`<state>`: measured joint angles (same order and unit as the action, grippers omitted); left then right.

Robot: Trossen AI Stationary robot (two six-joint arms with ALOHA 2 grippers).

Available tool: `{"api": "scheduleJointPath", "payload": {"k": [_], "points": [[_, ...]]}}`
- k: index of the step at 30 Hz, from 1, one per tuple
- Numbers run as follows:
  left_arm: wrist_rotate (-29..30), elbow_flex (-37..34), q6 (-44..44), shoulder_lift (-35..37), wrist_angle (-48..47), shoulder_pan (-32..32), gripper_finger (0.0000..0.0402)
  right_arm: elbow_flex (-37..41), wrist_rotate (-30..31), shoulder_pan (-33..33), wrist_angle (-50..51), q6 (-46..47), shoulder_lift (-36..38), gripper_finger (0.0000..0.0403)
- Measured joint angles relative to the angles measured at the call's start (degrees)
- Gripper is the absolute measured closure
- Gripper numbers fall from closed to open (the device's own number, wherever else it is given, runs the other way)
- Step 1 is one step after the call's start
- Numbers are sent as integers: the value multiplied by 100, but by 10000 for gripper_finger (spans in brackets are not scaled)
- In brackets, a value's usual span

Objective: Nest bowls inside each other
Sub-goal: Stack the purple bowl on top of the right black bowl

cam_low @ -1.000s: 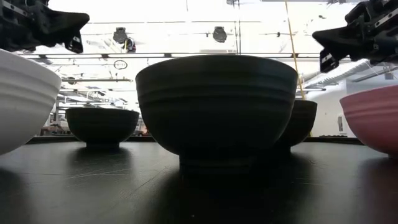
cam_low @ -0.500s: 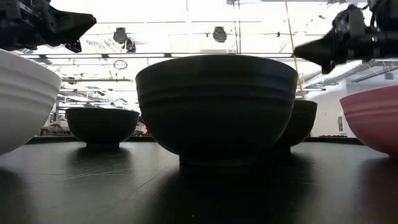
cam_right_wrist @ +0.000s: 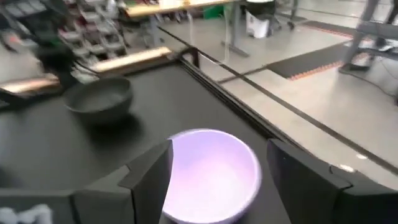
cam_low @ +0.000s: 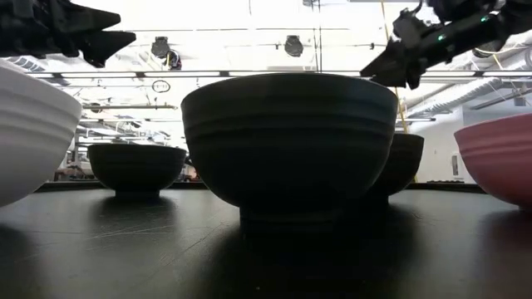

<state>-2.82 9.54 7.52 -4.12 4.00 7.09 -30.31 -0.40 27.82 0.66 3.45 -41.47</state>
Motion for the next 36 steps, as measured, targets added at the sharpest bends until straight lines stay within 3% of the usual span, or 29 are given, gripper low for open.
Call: {"api": "scheduleJointPath", "payload": {"k": [5, 10, 18, 31, 36], "points": [[-165, 16, -16, 0, 17, 0, 58, 104, -65, -29, -700, -4, -322, 155], [-735, 16, -241, 2, -60, 0, 53, 93, -265, 31, -549, -240, -684, 155], [-547, 18, -335, 0, -130, 0, 52, -1387, -267, 804, 1807, 539, -1666, 156], [-462, 18, -366, 0, -250, 0, 52, -3345, -561, 1145, 3633, 771, -3726, 156], [-462, 18, -362, 0, -304, 0, 52, -3833, -577, 1149, 3817, 692, -4274, 156]]}}
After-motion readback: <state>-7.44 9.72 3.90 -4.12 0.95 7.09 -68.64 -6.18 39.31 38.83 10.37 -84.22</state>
